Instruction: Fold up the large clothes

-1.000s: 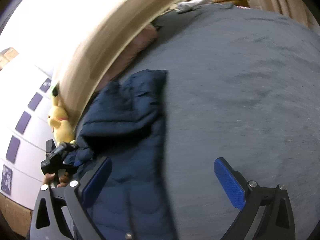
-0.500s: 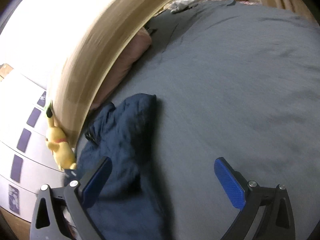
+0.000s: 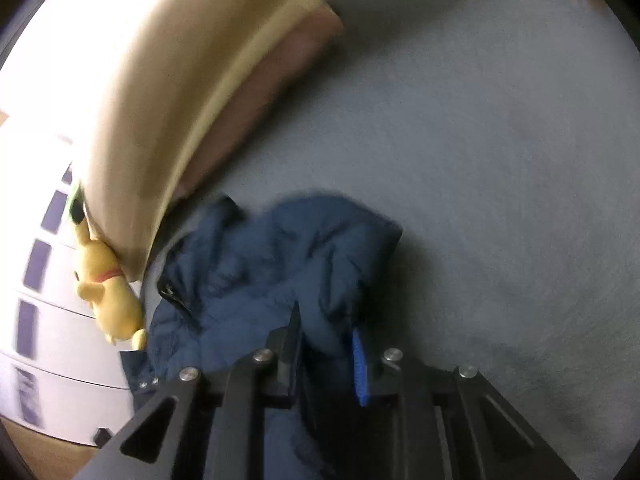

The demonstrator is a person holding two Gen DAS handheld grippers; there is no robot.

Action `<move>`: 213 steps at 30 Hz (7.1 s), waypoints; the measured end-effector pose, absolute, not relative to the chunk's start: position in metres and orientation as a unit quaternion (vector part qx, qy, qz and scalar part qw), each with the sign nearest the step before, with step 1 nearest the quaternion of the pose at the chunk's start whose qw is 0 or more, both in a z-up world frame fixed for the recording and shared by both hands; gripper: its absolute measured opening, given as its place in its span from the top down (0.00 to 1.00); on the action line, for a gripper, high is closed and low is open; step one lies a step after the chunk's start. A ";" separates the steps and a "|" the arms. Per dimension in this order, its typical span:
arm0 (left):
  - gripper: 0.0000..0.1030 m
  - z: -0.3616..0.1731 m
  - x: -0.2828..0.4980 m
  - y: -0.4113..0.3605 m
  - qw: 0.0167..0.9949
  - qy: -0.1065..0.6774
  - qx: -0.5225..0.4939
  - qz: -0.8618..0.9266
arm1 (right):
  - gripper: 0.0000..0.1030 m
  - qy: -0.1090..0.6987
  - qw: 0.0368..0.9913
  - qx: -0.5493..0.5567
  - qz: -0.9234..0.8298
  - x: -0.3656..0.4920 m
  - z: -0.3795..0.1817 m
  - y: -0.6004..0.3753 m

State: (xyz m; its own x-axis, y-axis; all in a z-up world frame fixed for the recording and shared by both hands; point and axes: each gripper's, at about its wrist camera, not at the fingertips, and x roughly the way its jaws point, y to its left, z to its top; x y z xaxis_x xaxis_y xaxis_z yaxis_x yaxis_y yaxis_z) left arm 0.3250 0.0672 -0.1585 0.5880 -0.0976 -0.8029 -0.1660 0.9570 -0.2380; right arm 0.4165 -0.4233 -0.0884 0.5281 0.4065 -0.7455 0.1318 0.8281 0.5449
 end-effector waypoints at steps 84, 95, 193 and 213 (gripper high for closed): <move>0.13 -0.069 0.268 0.111 0.931 0.333 -0.140 0.061 | 0.00 0.416 0.895 0.088 0.137 0.221 -0.064 -0.325; 0.13 -0.116 0.224 0.308 0.848 0.337 -0.347 0.216 | 0.00 0.421 0.895 0.127 0.068 0.149 -0.065 -0.347; 0.27 -0.025 0.302 -0.052 0.932 0.359 -0.002 -0.050 | 0.00 0.396 0.875 0.263 0.095 0.135 -0.015 -0.404; 0.24 -0.109 0.242 0.153 0.893 0.397 -0.198 0.080 | 0.71 0.572 0.770 0.248 0.138 0.351 -0.105 -0.235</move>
